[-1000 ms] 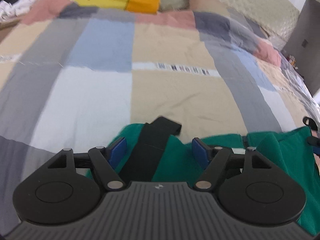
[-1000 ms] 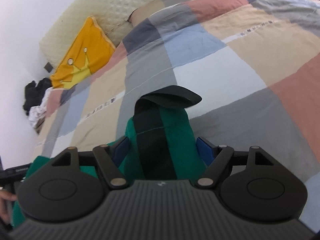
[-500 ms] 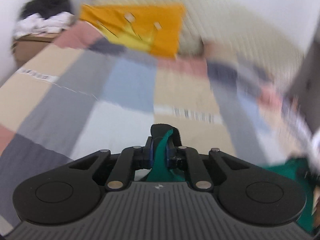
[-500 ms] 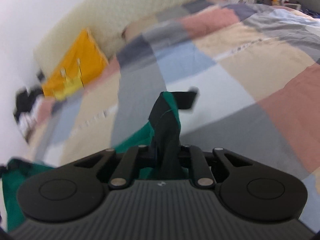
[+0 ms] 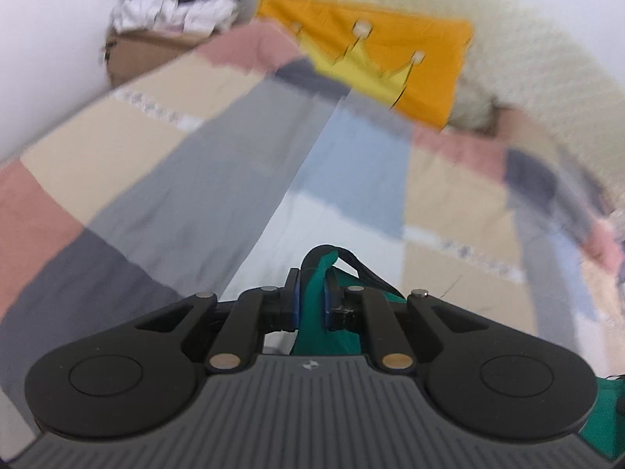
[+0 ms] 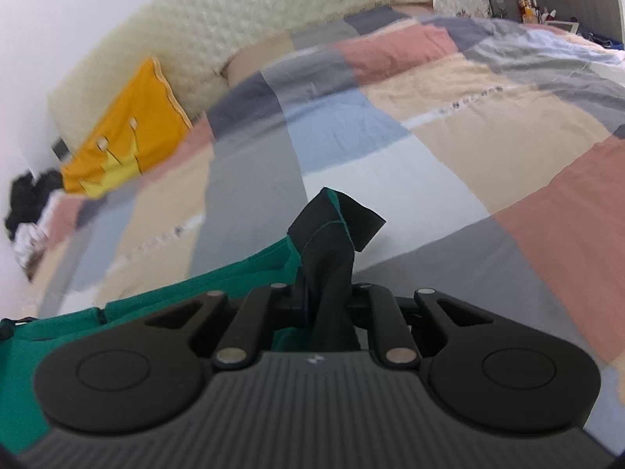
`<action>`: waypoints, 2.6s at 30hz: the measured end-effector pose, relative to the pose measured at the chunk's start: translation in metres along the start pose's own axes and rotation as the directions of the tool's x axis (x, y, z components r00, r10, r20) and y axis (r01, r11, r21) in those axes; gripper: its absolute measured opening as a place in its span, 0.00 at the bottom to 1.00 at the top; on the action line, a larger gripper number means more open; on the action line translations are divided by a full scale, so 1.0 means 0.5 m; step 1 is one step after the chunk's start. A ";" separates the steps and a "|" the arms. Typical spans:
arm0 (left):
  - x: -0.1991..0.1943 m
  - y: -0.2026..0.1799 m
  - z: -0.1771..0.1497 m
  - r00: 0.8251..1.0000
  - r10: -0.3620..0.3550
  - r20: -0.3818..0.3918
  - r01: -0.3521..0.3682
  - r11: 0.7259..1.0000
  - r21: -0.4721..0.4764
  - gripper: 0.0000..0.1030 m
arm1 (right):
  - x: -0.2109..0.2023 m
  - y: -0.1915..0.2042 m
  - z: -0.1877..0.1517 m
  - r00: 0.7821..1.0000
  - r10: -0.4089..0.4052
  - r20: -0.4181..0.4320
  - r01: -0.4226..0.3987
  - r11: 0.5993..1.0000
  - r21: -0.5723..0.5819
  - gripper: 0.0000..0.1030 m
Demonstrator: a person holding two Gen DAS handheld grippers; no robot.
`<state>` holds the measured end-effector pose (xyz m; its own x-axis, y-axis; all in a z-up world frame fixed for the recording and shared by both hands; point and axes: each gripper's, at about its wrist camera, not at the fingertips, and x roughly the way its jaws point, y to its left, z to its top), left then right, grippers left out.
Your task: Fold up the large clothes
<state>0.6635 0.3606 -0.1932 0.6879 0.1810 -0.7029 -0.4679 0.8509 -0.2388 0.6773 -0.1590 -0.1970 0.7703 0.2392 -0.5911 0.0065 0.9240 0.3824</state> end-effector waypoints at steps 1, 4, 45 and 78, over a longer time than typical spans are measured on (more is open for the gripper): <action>0.026 -0.002 -0.004 1.000 0.016 -0.022 -0.016 1.000 0.009 0.12 | 0.017 -0.002 -0.003 1.000 -0.010 -0.019 0.010 1.000 0.001 0.14; 0.091 0.002 -0.022 0.994 0.051 -0.094 -0.049 0.998 0.033 0.13 | 0.052 -0.005 -0.016 0.997 -0.034 -0.070 0.034 0.999 0.000 0.14; -0.575 -0.220 -0.384 0.968 -0.234 0.094 0.187 0.917 0.351 0.60 | -0.440 0.107 -0.131 0.974 0.178 0.137 -0.147 0.967 -0.210 0.66; -0.718 -0.181 -0.563 0.931 -0.319 0.180 0.218 0.877 0.428 0.61 | -0.501 0.174 -0.332 0.991 0.103 0.090 -0.083 0.975 -0.204 0.67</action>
<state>0.3026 0.0799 -0.1081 0.8891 -0.0141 -0.4575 -0.0232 0.9968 -0.0758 0.3788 -0.0891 -0.1336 0.8208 0.3058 -0.4824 -0.1883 0.9422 0.2770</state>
